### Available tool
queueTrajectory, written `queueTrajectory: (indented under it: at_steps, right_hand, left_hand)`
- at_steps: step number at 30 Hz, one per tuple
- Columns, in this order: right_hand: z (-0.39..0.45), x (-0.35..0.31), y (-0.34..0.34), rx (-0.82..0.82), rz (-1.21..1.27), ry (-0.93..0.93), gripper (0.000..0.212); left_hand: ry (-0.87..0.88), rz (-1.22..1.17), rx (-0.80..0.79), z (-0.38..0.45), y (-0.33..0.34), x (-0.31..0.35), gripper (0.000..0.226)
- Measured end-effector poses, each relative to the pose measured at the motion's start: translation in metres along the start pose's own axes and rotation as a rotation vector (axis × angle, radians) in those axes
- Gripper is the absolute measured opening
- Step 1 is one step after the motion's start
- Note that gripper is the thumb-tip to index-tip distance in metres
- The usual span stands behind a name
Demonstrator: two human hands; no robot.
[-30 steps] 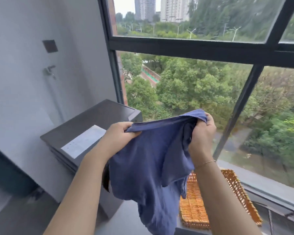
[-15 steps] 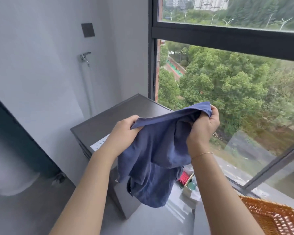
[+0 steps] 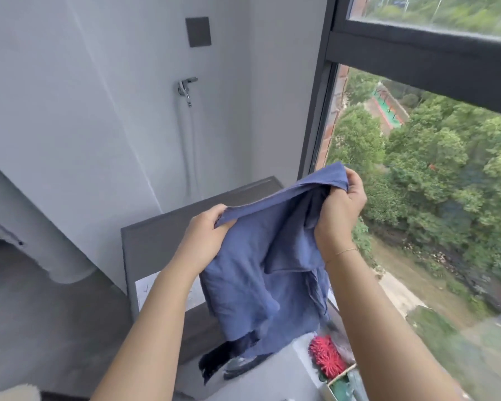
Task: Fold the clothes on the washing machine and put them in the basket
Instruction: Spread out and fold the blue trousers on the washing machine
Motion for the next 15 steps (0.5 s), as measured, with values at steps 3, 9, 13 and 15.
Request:
queueTrajectory:
  at_steps: [3, 9, 13, 15]
  right_hand:
    - [0.045, 0.016, 0.042, -0.185, -0.098, 0.051, 0.036]
    - [0.072, 0.060, 0.129, -0.413, -0.124, 0.098, 0.036]
    - [0.073, 0.095, 0.184, -0.519, -0.155, 0.151, 0.035]
    - [0.069, 0.123, 0.217, -0.561, -0.197, 0.199, 0.033]
  left_hand:
    - [-0.088, 0.000, 0.102, 0.026, 0.002, -0.007, 0.031]
    - [-0.262, 0.034, 0.190, 0.057, -0.010, -0.048, 0.023]
    - [-0.309, 0.028, 0.254, 0.071, -0.036, -0.085, 0.025]
    - [-0.355, 0.040, 0.292, 0.077, -0.055, -0.113, 0.025]
Point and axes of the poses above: each hand's wrist, its own z-axis towards the middle knuckle, its own y-axis out of the palm, x = y × z, the point moved 9 cm from there along z, towards the middle knuckle, and after that the axes turned 4 degrees about z, right-handed, at the moved point
